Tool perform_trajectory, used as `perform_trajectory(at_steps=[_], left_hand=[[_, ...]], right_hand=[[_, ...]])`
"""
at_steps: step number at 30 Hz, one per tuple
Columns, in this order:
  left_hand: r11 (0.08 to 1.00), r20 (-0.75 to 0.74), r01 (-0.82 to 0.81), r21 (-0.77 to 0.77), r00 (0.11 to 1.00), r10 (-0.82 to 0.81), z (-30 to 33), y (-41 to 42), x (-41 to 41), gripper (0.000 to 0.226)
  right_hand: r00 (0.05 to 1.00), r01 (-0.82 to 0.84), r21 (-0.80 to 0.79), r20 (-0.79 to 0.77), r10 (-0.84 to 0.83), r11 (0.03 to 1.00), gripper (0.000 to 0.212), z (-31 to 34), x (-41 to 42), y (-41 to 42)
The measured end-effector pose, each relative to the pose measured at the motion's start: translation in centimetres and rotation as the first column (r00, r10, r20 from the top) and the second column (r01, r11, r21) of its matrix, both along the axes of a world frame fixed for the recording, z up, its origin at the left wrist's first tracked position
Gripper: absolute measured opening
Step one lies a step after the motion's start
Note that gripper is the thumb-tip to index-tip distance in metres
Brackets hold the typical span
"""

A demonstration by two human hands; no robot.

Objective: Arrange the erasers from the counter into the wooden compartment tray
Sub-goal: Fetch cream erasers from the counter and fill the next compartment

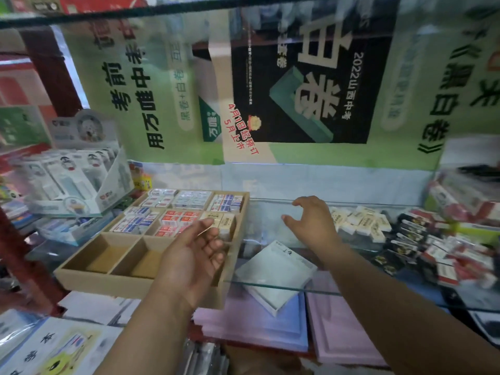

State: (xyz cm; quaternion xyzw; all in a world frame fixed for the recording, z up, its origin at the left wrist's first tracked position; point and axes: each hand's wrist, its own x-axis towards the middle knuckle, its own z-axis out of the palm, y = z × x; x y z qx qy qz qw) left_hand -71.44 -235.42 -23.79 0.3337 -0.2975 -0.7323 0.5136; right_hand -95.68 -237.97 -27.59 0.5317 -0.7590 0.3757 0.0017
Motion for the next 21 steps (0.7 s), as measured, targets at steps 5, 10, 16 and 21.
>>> perform_trajectory(at_steps=[5,10,16,21], left_hand=[[0.985,0.028,0.167,0.029,0.985,-0.168,-0.2,2.2,-5.7,0.023],[0.952,-0.006,0.247,0.179,0.968,-0.25,-2.6,2.9,-9.8,0.021],[0.916,-0.076,0.25,0.314,0.968,-0.238,-3.8,2.4,-12.1,0.023],[0.905,-0.071,0.263,0.335,0.965,-0.254,-3.9,2.2,-12.6,0.021]], right_hand=[[0.955,0.231,0.467,-0.277,-0.107,0.854,0.081,-0.2,-6.5,0.9],[0.911,0.167,0.539,-0.405,0.08,0.825,0.06,-1.2,-6.4,0.5],[0.938,-0.011,0.474,-0.3,0.173,0.88,0.053,-1.8,-5.5,1.3],[0.948,-0.192,0.389,-0.164,0.272,0.901,0.055,-1.5,-5.0,2.7]])
